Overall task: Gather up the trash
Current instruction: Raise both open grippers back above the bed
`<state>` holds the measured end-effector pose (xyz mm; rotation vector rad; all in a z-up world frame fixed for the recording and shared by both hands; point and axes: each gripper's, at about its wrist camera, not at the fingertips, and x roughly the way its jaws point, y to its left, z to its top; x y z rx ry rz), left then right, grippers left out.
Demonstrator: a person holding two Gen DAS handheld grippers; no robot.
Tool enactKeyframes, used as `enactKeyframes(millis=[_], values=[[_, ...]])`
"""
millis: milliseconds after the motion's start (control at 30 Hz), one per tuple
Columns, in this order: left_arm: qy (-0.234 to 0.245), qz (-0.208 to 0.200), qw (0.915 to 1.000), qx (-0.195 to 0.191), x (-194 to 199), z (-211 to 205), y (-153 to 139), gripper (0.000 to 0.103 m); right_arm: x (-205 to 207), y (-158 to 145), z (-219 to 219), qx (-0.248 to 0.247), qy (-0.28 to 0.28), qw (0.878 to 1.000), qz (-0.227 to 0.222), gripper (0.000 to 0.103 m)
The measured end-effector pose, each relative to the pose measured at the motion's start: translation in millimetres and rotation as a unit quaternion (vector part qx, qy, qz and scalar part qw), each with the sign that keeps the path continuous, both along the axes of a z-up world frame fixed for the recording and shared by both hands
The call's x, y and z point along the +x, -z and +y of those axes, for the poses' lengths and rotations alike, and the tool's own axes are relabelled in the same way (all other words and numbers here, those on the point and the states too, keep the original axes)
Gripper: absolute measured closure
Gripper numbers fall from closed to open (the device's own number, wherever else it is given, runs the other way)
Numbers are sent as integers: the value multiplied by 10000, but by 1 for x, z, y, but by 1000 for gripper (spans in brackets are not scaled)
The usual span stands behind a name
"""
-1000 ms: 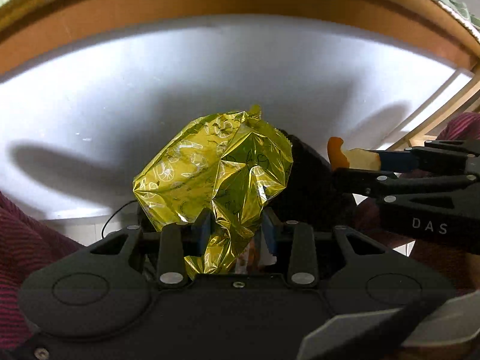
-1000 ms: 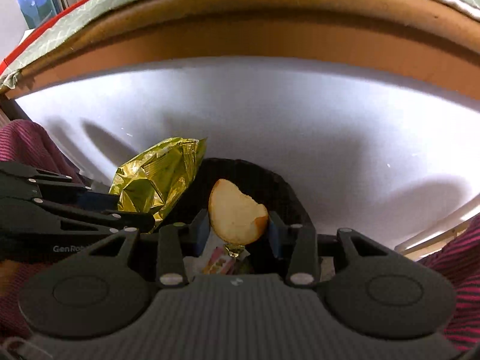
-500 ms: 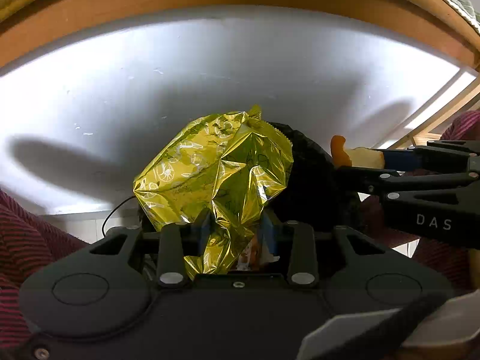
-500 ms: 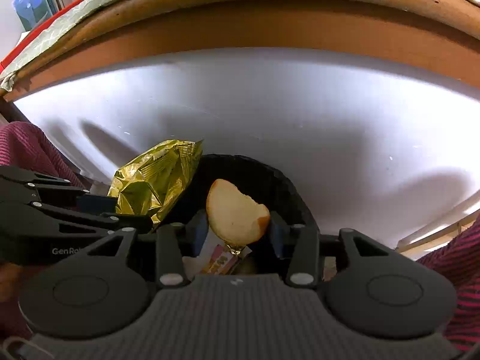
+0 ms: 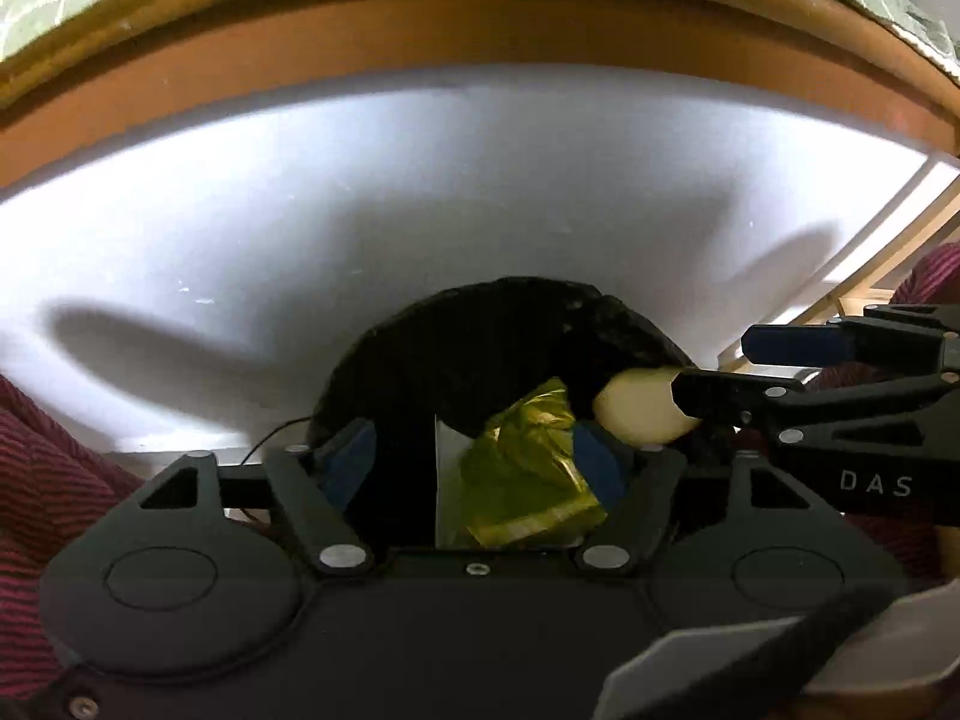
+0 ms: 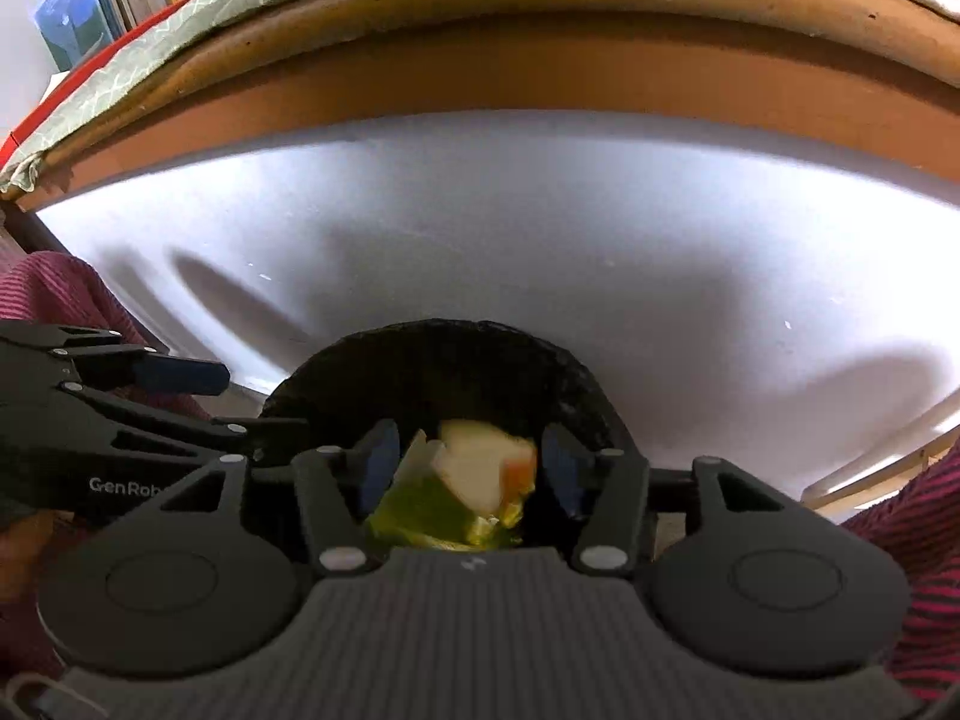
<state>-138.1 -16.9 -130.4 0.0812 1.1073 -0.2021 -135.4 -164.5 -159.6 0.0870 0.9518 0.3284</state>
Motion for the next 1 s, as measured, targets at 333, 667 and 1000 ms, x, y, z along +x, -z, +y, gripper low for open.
enactKeyframes(millis=[333,667,1000], values=[[132,-562,9983,89,-11,2,-32,24,-3,-28,-2,-90,-61,9985,-543,32],[273,-1354,9904,-76,-21,15,-85,19,-5,-73,-13,87,-113,9920,-1256,29],[181,-2250,9723,-605,-7,27,-147,10,9,-128,-26,206,-160,9745,-2227,22]])
